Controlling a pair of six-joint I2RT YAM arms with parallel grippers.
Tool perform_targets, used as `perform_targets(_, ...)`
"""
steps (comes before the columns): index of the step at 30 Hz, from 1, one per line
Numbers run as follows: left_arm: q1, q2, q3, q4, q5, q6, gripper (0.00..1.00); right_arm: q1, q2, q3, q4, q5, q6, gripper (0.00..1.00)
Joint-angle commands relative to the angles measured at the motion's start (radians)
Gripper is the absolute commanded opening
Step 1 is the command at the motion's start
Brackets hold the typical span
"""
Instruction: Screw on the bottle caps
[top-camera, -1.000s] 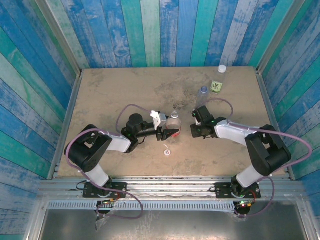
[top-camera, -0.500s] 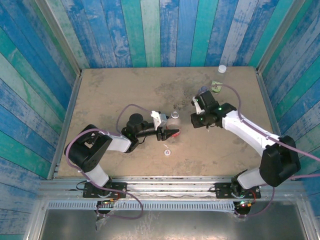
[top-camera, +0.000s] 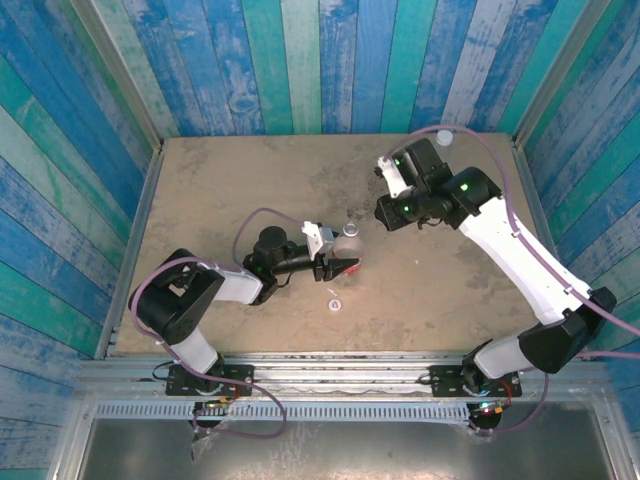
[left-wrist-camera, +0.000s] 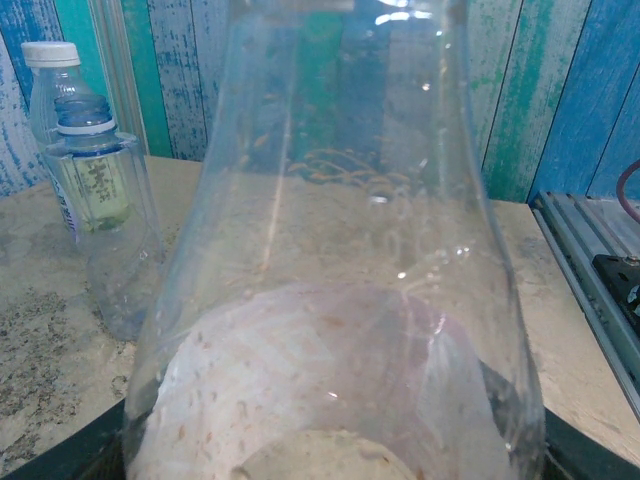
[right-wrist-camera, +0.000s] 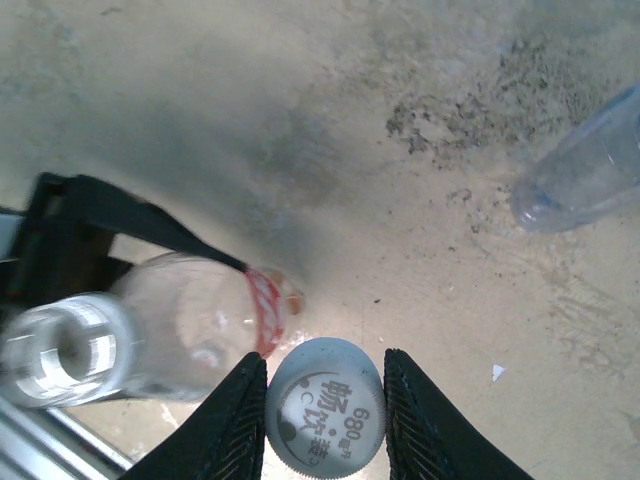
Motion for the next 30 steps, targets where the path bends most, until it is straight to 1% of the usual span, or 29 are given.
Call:
perform_targets(1, -0.002, -0.029, 0.001, -0.092, -0.024, 0.034, 0.66, 0.041, 0.054, 0.110, -0.143, 0.035, -0.022, 0.33)
perform_targets(4, -0.002, -0.035, 0.001, -0.101, -0.028, 0.041, 0.66, 0.078, 0.104, 0.204, -0.189, 0.040, -0.024, 0.33)
perform_targets(7, -0.002, -0.040, 0.001, -0.113, -0.036, 0.048, 0.66, 0.109, 0.143, 0.284, -0.207, 0.010, -0.028, 0.33)
perform_targets(11, -0.002, -0.046, -0.002, -0.119, -0.038, 0.051, 0.66, 0.145, 0.182, 0.331, -0.211, 0.010, -0.041, 0.34)
perform_targets(16, -0.002, -0.052, -0.005, -0.123, -0.041, 0.055, 0.66, 0.162, 0.214, 0.352, -0.214, 0.001, -0.043, 0.34)
perform_targets(24, -0.002, -0.049, -0.004, -0.126, -0.038, 0.057, 0.66, 0.166, 0.235, 0.330, -0.227, 0.030, -0.048, 0.33)
perform_targets(30, -0.001, -0.044, -0.001, -0.125, -0.037, 0.055, 0.66, 0.166, 0.249, 0.322, -0.227, -0.022, -0.046, 0.33)
